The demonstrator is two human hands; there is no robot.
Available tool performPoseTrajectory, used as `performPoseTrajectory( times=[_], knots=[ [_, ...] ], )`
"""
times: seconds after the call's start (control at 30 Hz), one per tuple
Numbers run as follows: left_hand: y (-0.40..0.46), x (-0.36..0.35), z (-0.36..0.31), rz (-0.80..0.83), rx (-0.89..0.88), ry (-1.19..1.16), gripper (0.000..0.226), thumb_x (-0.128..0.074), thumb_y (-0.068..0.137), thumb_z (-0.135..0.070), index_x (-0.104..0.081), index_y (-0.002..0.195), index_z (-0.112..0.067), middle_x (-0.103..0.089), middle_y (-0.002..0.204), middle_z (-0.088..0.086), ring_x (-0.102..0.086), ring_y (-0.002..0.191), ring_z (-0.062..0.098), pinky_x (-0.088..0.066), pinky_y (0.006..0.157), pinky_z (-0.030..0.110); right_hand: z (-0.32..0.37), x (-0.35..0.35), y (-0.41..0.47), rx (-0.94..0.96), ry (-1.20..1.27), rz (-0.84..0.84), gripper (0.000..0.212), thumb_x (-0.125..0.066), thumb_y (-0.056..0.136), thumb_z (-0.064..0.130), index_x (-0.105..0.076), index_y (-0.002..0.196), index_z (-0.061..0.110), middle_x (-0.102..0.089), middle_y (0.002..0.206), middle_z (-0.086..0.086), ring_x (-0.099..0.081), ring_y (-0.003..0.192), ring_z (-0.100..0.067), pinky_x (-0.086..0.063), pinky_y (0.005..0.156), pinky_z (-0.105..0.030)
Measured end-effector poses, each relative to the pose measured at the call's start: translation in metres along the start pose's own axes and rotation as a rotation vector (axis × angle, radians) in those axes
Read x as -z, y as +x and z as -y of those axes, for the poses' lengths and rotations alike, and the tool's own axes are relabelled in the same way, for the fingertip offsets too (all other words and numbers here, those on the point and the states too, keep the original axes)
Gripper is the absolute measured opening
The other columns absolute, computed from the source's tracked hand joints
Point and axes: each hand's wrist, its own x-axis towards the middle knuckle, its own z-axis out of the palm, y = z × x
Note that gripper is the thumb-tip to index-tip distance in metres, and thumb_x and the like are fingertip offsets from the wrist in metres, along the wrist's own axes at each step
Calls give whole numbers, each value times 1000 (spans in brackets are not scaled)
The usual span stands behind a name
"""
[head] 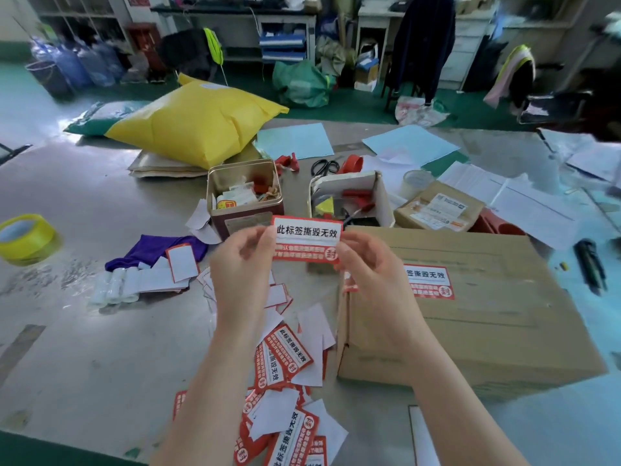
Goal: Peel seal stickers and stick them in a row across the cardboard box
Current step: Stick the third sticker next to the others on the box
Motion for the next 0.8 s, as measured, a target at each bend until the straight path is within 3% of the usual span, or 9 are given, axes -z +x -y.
performPoseTrajectory(
  times=[0.1,0.2,0.23,0.3,0.37,0.43,0.6,0.7,0.8],
  knots=[
    [-25,-26,-11,75,237,-288,11,-61,88,-23,-68,93,-19,-73,91,1,-70,85,12,-55,74,26,-2,19,-6,-7,17,-113,23,-55,91,35,-62,107,20,-70,85,7,-62,66,-2,-47,56,-14],
    [-43,-53,-13,140,344,-445,14,-61,87,-17,-68,97,-9,-73,86,5,-70,71,6,-52,57,13,-7,42,-12,-2,7,-216,16,-53,93,33,-64,92,22,-72,83,-3,-66,71,-20,-54,61,-32],
    [-48,-61,-13,157,346,-430,14,-61,87,-17,-69,96,-9,-73,86,4,-70,69,4,-50,54,11,-8,51,-13,16,-20,-248,15,-53,94,32,-63,87,22,-72,82,-3,-68,73,-18,-55,62,-31],
    [-58,-80,-11,178,324,-356,15,-62,87,-23,-69,95,-12,-73,86,3,-70,70,5,-50,55,12,-11,71,-17,44,-90,-299,15,-52,94,30,-62,85,23,-71,79,4,-68,71,-6,-53,56,-17],
    [-63,-94,-9,161,287,-277,14,-63,86,-27,-69,92,-16,-72,84,0,-70,71,4,-51,57,14,-16,87,-19,42,-177,-332,14,-52,94,31,-61,88,22,-69,79,8,-67,69,-3,-50,54,-12],
    [-68,-108,-9,155,213,-226,10,-62,86,-27,-68,89,-19,-71,81,-3,-68,67,1,-49,52,9,-21,102,-19,46,-258,-374,16,-52,93,32,-62,88,21,-68,77,9,-66,69,-6,-50,54,-14],
    [-73,-138,-4,197,13,-36,11,-56,90,-32,-63,90,-23,-68,84,-7,-67,76,5,-52,59,14,-33,134,-16,124,-449,-481,32,-49,96,28,-61,76,7,-62,65,4,-52,56,-10,-39,52,-15],
    [-66,-144,-1,154,9,-15,11,-52,92,-30,-60,88,-23,-65,83,-8,-65,77,6,-52,62,19,-41,156,-11,162,-447,-609,31,-48,96,25,-60,75,6,-60,63,-3,-53,58,-22,-36,55,-25],
    [-63,-146,-1,183,22,-27,11,-51,93,-28,-60,90,-21,-66,87,-6,-66,80,8,-53,65,22,-47,170,-7,124,-375,-617,26,-46,96,27,-58,78,14,-59,65,1,-53,59,-19,-40,56,-27]
  ],
)
